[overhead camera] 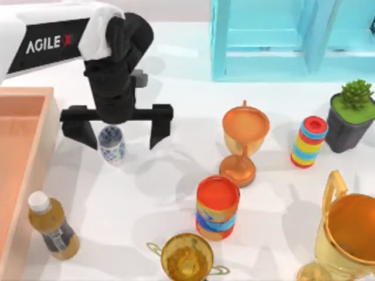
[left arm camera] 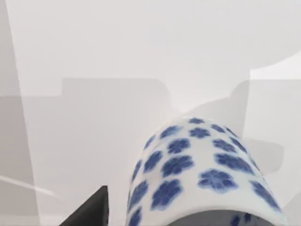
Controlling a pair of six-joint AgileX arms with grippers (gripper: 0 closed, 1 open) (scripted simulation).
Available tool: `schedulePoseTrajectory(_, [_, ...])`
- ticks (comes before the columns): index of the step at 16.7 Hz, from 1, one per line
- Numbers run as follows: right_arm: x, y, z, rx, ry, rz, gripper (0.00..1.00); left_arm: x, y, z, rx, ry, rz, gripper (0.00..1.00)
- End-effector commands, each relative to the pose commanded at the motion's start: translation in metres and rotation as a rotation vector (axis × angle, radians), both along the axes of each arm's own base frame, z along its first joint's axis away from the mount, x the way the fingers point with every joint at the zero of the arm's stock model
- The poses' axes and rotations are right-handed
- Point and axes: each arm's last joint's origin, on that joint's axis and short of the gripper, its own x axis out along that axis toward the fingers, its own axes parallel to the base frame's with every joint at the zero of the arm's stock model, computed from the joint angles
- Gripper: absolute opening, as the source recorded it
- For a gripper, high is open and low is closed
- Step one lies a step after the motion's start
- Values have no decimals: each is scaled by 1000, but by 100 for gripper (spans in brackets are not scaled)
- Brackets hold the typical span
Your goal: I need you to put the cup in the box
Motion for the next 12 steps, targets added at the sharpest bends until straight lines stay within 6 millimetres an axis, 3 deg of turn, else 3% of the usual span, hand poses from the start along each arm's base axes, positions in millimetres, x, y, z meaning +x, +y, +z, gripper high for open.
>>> schedulePoseTrajectory(12, [0,0,0,0,0,0,100,0,0,0,0,0,0,10])
